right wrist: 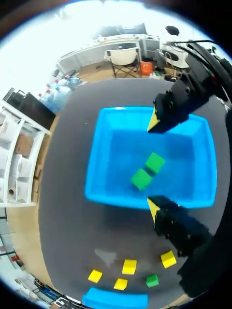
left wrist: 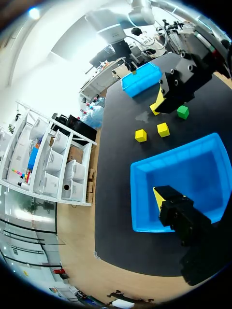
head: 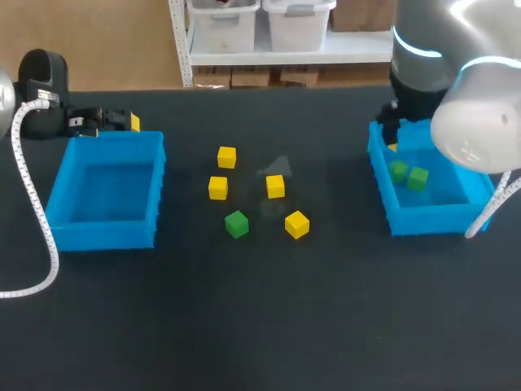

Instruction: Put the green cubes in the right bin and the yellow cubes in the left bin.

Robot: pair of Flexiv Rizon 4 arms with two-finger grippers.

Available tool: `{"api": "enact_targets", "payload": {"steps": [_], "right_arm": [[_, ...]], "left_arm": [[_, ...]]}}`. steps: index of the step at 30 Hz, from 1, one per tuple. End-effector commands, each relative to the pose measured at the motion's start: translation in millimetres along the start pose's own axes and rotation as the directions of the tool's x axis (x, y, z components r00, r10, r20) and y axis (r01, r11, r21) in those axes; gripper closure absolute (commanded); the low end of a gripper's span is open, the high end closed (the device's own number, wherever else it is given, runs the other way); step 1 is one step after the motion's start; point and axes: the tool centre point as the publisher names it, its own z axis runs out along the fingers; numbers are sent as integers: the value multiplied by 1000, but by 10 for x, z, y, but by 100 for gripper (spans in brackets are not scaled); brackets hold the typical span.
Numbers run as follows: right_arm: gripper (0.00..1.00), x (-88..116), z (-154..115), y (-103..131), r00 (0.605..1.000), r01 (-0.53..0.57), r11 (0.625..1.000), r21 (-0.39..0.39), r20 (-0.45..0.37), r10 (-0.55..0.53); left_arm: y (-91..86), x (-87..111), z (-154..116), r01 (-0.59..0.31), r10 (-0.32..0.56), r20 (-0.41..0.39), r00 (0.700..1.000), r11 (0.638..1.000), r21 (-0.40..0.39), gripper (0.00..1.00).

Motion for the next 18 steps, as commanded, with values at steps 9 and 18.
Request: {"api": "enact_targets", "payload": {"steps": [9, 18], "right_arm": [[0, 7, -746, 829, 967, 250, 967, -54, 58, -247], [0, 131, -733, 1772, 926, 378, 913, -154, 40, -376]], "left_arm": [[25, 15, 0, -2, 2, 6, 1000, 1000, 11, 0], [25, 15, 0, -2, 2, 6, 1000, 1000, 11, 0]]}}
